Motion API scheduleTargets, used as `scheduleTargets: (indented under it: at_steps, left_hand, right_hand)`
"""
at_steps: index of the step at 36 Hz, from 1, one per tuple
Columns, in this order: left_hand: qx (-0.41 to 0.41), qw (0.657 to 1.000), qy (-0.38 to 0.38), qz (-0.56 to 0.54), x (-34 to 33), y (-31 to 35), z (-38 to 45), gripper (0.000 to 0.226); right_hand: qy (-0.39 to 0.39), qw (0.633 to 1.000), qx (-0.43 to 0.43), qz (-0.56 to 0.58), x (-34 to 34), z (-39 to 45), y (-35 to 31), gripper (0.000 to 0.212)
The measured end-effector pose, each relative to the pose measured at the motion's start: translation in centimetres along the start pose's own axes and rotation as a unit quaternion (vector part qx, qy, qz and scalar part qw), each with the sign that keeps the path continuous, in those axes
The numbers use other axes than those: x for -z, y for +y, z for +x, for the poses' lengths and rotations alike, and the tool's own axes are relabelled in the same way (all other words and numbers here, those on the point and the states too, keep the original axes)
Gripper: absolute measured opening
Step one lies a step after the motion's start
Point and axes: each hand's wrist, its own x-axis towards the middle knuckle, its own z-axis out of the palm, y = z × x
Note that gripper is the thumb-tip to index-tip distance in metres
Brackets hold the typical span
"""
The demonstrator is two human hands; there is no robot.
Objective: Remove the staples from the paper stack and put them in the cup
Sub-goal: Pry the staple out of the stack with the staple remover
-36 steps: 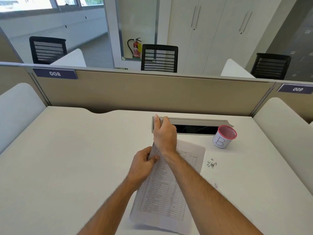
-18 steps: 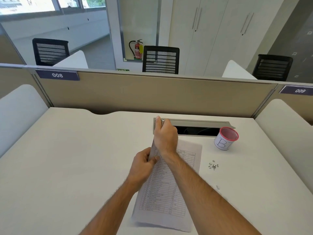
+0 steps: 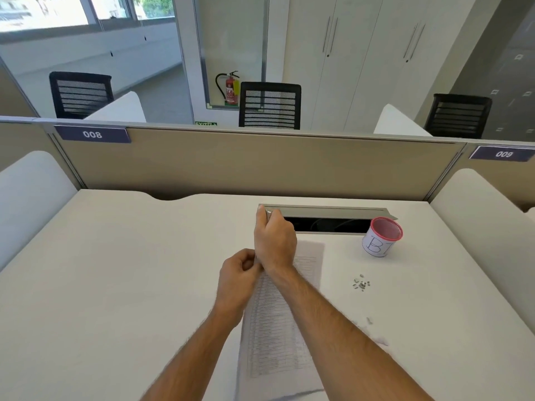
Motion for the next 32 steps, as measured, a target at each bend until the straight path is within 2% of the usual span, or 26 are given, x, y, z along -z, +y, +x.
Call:
scheduleTargets:
  at_steps: [9,17,32]
  left_hand:
    - [0.014,0.999,0.043,-0.03,-0.4,1.2,0.1,0.018]
    - [0.008,1.0,0.023,-0.006,-0.1,1.4,0.0,0.016]
    - [0.003,1.0,0.016,0.02,-0.1,1.0,0.0,0.018]
  right_hand:
    - [0.027,0.999,0.026,0.023,-0.1,-0.3,-0.7,0.046]
    - [0.027,0.997,0.023,0.064,-0.1,-0.2,-0.5,0.05]
    - [0.02,0.999,0.008,0.047,-0.1,-0.2,-0.2,0.056]
